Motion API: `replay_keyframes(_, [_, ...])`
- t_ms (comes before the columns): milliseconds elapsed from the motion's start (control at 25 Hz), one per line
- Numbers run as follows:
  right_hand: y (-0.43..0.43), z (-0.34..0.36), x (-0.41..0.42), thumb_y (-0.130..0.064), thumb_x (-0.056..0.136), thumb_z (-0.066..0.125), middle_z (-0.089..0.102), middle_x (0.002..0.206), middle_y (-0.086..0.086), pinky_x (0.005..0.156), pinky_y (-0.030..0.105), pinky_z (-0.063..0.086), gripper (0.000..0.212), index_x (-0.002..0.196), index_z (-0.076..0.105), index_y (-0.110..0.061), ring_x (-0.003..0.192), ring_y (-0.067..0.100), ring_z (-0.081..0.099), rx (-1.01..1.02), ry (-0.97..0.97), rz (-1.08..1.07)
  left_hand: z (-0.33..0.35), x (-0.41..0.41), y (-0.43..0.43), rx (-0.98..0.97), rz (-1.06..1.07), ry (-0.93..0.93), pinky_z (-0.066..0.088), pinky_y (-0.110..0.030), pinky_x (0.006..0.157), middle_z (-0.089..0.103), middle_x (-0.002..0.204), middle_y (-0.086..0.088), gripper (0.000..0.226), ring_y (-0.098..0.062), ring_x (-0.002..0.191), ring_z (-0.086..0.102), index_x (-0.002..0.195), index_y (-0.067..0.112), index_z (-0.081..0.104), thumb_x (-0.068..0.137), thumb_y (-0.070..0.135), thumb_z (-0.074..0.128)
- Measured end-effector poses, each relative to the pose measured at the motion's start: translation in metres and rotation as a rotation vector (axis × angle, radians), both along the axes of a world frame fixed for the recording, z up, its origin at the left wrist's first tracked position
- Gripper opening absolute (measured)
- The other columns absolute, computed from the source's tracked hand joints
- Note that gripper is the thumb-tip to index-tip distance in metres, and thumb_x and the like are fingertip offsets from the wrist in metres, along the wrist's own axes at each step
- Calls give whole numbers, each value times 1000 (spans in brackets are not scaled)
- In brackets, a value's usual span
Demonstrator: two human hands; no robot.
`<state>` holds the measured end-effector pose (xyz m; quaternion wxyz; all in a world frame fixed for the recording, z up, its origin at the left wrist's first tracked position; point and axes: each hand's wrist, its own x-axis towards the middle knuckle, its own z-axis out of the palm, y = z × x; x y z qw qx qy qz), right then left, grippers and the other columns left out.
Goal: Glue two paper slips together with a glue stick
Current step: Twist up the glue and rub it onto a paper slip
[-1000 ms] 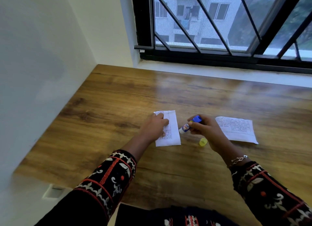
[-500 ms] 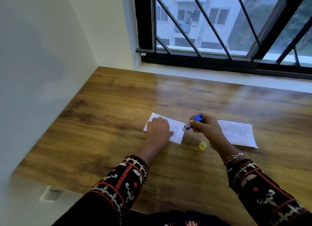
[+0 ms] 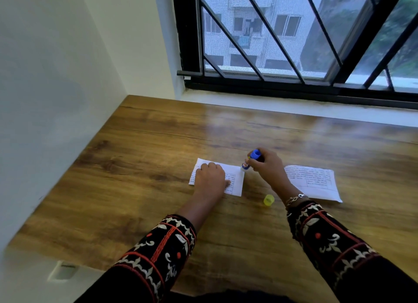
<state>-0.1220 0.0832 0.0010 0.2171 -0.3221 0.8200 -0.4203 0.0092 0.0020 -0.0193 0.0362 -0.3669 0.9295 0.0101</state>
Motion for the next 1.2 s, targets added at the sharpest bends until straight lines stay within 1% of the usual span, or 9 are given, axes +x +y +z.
replay_keyframes(120, [-4,-1,0,-16,80,63,65,95,19,70,38,45,24,100,60,-4,79,25,56,23,42,0,-1,-1,1,12,19,8,44,-35,86,57,117,-16,49,-27,105,52,117,2,48,89,42,51])
replay_keyframes(160, [-5,-2,0,-16,80,64,65,94,18,69,35,43,25,101,60,-4,79,24,56,30,56,4,-1,-1,1,13,21,10,44,-34,86,57,116,-15,49,-27,105,52,116,2,48,89,42,51])
replay_keyframes(480, [1,-7,3,-17,79,65,62,90,10,70,30,42,24,100,60,-6,80,20,55,46,88,51,-3,-1,1,12,16,30,44,-35,86,57,116,-16,50,-28,105,52,117,1,47,89,42,51])
replay_keyframes(680, [12,-8,12,-16,78,65,63,88,10,70,30,46,20,96,62,-7,79,21,57,26,91,95,-2,0,3,12,26,32,44,-34,87,56,119,-16,51,-27,107,52,120,1,46,89,42,51])
replay_keyframes(840, [22,-10,22,-16,77,67,63,83,4,63,23,43,16,92,62,-11,73,15,55,16,89,118,0,1,3,-8,12,11,44,-34,85,55,119,-16,50,-27,107,51,120,1,45,90,41,50])
replay_keyframes(920, [27,-10,26,-17,76,67,64,82,4,64,25,45,15,90,63,-12,73,15,57,17,60,119,1,1,3,-6,9,-1,43,-34,86,54,120,-16,50,-28,109,51,120,0,44,91,41,49])
replay_keyframes(1000, [31,-11,31,-17,76,67,66,82,6,65,29,48,16,90,63,-11,74,18,59,25,46,134,2,1,3,-3,10,-7,43,-35,86,54,121,-16,50,-28,110,50,120,0,44,91,41,49])
replay_keyframes(1120, [37,-10,37,-16,76,67,67,82,7,63,28,48,16,90,63,-9,74,21,61,17,39,167,3,1,3,8,22,-6,43,-34,86,54,121,-15,50,-27,110,50,121,2,44,91,41,49])
replay_keyframes(1200, [39,-5,35,-14,76,68,67,86,10,68,34,51,15,89,64,-10,77,25,62,-9,-17,144,3,1,4,10,21,-8,43,-35,86,53,122,-16,50,-28,110,50,121,1,43,91,41,48])
